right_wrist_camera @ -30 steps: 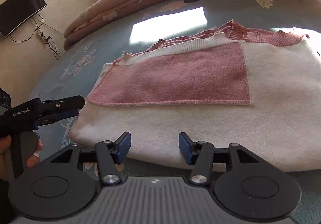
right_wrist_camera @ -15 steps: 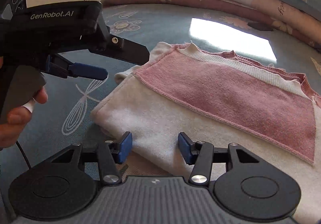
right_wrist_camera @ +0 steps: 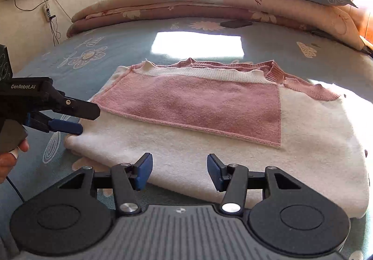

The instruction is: Fold clothes

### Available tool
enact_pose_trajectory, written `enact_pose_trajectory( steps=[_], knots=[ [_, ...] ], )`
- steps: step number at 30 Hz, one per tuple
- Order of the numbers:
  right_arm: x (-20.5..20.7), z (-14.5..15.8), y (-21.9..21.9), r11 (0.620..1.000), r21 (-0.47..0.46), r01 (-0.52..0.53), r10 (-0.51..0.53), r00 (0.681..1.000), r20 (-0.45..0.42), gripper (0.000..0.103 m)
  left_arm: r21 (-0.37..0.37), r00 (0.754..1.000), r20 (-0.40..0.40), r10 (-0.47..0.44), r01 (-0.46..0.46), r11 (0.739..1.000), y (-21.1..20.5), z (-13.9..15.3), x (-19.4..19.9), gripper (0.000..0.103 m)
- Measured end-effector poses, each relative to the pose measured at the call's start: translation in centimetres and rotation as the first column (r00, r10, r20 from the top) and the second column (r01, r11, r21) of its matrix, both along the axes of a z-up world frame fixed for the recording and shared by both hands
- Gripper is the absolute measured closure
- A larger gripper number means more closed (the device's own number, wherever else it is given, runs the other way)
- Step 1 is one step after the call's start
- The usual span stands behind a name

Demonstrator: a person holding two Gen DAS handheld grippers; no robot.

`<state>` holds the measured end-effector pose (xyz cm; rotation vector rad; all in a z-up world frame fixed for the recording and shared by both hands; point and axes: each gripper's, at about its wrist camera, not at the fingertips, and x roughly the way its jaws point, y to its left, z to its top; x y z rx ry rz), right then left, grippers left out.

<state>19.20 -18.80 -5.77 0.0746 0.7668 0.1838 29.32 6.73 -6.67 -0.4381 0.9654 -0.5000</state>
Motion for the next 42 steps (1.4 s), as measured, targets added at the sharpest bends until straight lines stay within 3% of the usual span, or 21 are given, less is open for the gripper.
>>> enact_pose_trajectory(
  steps=[2, 9, 12, 19, 36, 39, 42],
  knots=[
    [-0.3, 0.1, -1.7, 0.998, 0.014, 0.057, -0.057, 0.998, 0.003, 0.045, 0.013, 0.999, 0.031, -0.011, 0.010, 1.000, -0.1, 0.5, -0.3, 0.003],
    [-1.0, -1.0, -4.9, 0.982, -0.002, 0.190, -0.190, 0.982, 0.003, 0.043, 0.025, 0.998, 0.032, -0.053, 0.052, 0.998, -1.4, 0.1, -0.4, 0.003],
    [-1.5, -1.9, -5.7, 0.976, 0.016, 0.216, -0.216, 0.976, -0.020, 0.042, 0.051, 0.998, 0.035, -0.043, 0.041, 0.998, -1.6, 0.0, -0.4, 0.003],
    [-2.5, -2.4, -7.2, 0.963, 0.041, 0.267, -0.266, 0.963, -0.033, 0.039, 0.034, 0.998, 0.038, -0.046, 0.044, 0.998, -1.4, 0.1, -0.6, 0.003],
    [-4.8, -1.8, -11.9, 0.889, 0.134, 0.437, -0.432, 0.899, -0.068, 0.036, 0.039, 0.998, 0.046, -0.048, 0.047, 0.998, -1.6, 0.2, -0.8, 0.003],
    [-4.2, -1.1, -12.8, 0.879, 0.140, 0.456, -0.455, 0.890, -0.037, 0.035, 0.046, 0.998, 0.043, -0.049, 0.047, 0.998, -1.6, 0.1, -0.8, 0.003],
    [-3.3, -1.6, -14.1, 0.859, 0.171, 0.483, -0.479, 0.875, -0.065, 0.032, 0.047, 0.998, 0.037, -0.052, 0.050, 0.998, -1.7, 0.0, -0.8, 0.003]
  ],
)
